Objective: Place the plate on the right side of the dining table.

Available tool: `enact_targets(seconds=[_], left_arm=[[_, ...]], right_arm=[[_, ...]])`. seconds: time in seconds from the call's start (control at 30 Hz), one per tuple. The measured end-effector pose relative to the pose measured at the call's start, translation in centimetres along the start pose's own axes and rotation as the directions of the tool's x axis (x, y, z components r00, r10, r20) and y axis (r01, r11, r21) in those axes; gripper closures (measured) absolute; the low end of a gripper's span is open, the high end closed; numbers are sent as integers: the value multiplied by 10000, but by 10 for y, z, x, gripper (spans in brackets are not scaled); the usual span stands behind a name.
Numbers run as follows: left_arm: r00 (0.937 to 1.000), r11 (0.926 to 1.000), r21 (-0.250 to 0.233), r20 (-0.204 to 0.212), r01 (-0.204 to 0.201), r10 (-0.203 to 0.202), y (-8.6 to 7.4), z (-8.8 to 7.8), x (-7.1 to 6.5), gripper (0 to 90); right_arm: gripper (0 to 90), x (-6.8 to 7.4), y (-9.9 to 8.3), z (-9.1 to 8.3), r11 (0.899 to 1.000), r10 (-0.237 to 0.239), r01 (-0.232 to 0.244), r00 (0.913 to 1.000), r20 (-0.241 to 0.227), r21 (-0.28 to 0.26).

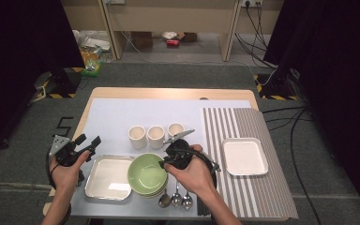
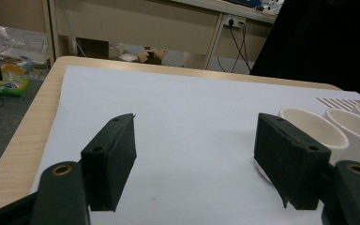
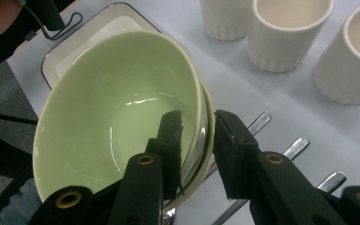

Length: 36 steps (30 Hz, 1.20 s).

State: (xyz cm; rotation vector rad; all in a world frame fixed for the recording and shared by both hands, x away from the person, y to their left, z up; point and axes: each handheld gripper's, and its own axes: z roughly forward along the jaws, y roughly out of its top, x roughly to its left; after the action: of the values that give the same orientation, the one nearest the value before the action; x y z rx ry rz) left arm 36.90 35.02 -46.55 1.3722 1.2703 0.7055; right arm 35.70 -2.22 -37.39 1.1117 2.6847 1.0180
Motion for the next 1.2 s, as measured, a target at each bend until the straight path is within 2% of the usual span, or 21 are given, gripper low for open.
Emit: enact_targets(seconds=[0.37,0.6,0.7,0.8,1.0,1.1,1.2], left_arm=[[10000,10000,-2,-5,-12,12,0,0,0,288],[10000,10000,3,-16,-27,27,0,0,0,288],[10000,10000,-1,-25,-28,28,0,0,1,289],[10000,10000,-4,-46,-43,43,0,0,1,289],[10000,10000,-7,-53,-43,43,1,0,1,289],[10000,10000,-6,-56,-55,55,1,0,1,289],[10000,10000,-13,-62,-56,56,1,-1,0,290]], right_arm=[[778,4,4,2,9996,-32,27,9998,182,283],[804,9,6,5,9984,-127,92,9979,628,558],[820,11,7,6,9982,83,-129,9968,789,580],[838,12,8,8,9972,71,-148,9947,1027,738],[796,14,11,8,9950,-73,-47,9929,1186,999],[756,12,11,10,9934,95,-217,9942,1075,1125],[754,11,10,11,9912,136,-278,9939,1095,1294]])
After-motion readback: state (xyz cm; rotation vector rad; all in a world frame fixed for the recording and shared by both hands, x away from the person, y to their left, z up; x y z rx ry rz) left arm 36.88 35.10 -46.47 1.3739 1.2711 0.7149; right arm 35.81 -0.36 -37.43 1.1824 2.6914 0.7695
